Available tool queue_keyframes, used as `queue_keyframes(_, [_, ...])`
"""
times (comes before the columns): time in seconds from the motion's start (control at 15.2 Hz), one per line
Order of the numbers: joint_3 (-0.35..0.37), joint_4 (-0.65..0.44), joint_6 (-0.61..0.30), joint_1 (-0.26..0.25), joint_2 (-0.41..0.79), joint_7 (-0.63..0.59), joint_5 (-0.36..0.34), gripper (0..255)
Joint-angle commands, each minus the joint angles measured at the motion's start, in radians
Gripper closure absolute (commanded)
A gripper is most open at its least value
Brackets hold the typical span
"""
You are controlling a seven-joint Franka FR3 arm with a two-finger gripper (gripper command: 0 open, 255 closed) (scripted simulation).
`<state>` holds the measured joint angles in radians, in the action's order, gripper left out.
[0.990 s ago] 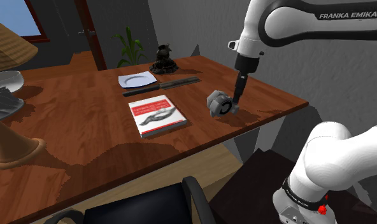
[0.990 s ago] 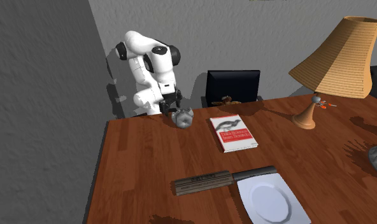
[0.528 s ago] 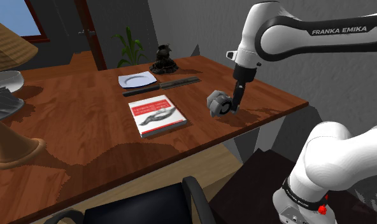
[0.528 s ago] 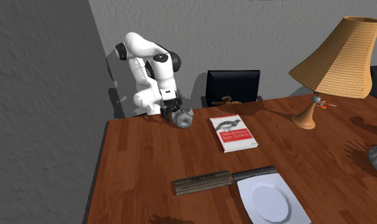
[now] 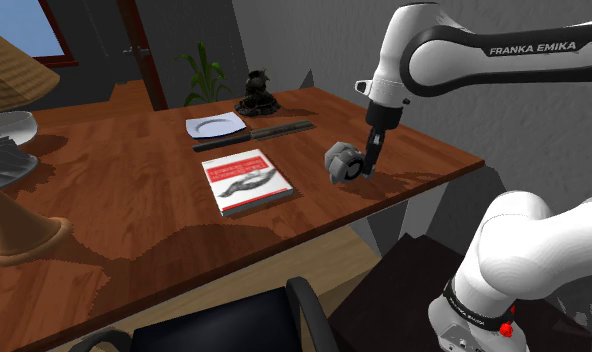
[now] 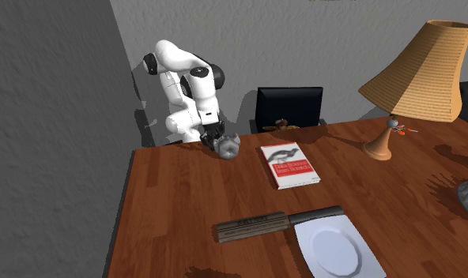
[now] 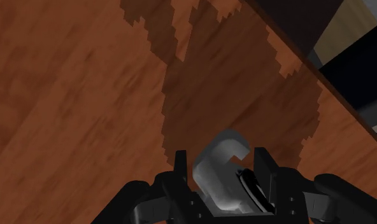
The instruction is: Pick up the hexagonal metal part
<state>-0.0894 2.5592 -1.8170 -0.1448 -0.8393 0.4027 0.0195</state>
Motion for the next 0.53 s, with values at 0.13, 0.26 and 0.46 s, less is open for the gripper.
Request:
queue_keyframes(0.13, [0.0, -0.011, 0.013, 0.001, 0.0, 0.0, -0.001, 255])
queue_keyframes(0.26, [0.001, -0.04, 0.039, 0.0, 0.003, -0.002, 0.0, 255])
queue_keyframes(0.46, [0.003, -0.084, 0.076, -0.001, 0.009, -0.004, 0.001, 255])
